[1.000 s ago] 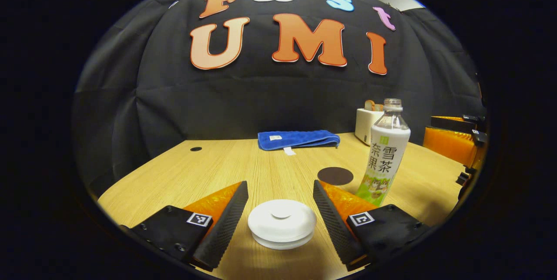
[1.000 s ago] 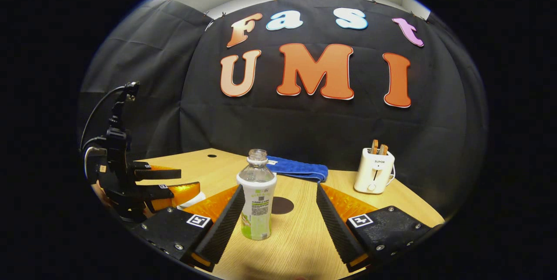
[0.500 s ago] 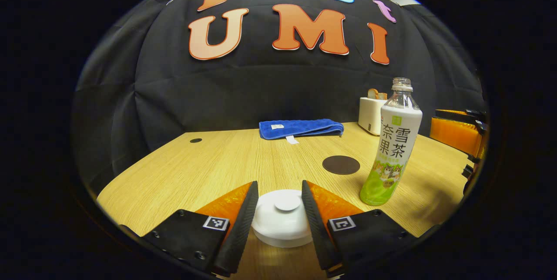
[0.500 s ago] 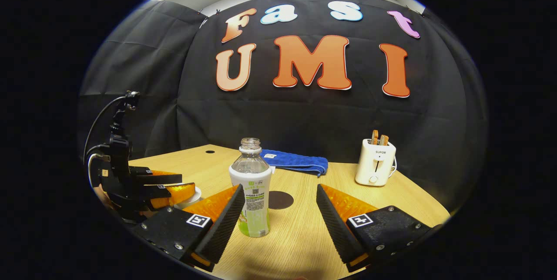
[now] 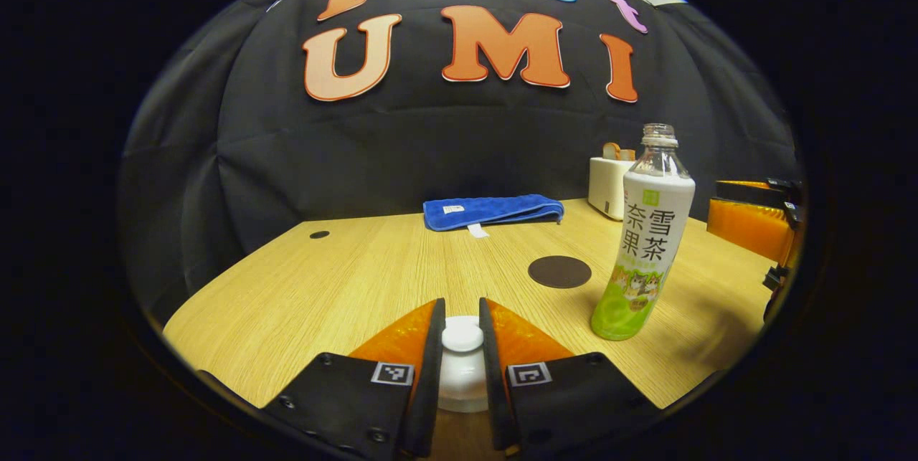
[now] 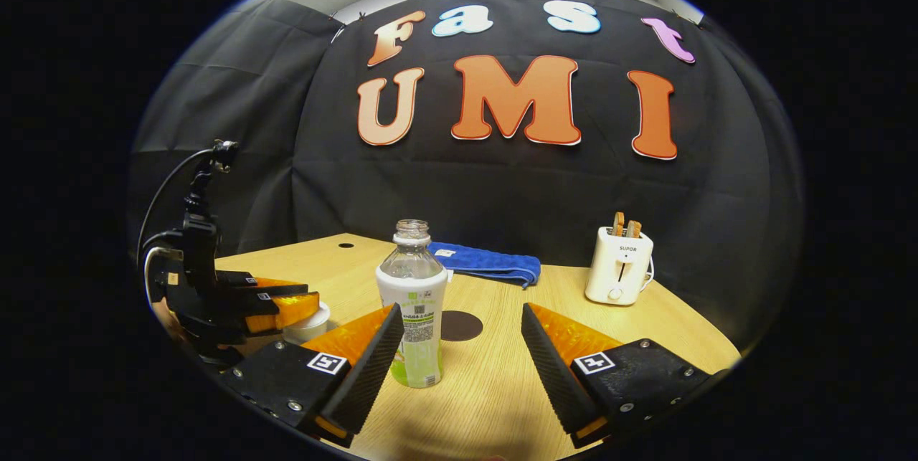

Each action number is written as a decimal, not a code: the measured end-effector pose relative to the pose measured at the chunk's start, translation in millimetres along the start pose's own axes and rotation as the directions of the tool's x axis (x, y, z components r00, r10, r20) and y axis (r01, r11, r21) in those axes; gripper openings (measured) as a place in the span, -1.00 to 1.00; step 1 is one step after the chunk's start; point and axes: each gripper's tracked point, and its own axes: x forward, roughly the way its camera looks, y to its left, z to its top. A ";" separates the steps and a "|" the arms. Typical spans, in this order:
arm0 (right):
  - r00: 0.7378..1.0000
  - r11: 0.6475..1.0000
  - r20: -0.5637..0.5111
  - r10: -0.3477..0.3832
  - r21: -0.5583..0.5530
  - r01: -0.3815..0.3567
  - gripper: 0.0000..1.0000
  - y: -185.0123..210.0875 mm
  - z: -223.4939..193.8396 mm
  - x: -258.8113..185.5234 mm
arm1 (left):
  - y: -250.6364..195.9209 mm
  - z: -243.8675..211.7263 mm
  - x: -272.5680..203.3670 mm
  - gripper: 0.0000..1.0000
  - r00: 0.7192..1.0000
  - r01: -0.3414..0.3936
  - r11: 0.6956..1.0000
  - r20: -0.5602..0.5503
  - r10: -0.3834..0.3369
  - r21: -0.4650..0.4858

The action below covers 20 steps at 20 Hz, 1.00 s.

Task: Open the teacup lid with one hand, grasp the water bottle and pour water into the teacup with the other hand; after pouring, place the water bottle on the coaster and then close the teacup lid.

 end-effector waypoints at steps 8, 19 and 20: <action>0.998 0.998 -0.039 0.058 0.003 -0.058 0.99 21.7 -11.3 9.9 | 25.7 33.4 -13.4 -0.37 0.994 -0.065 0.997 0.082 0.069 -0.053; 0.981 0.996 -0.175 0.084 0.050 -0.076 0.83 46.2 -65.0 48.9 | 65.4 30.1 -33.4 -0.37 0.984 -0.150 0.988 0.088 0.153 -0.043; 0.980 0.996 -0.185 0.080 0.054 -0.071 0.80 46.2 -67.8 51.1 | 67.4 29.2 -34.0 -0.34 0.984 -0.152 0.987 0.088 0.156 -0.044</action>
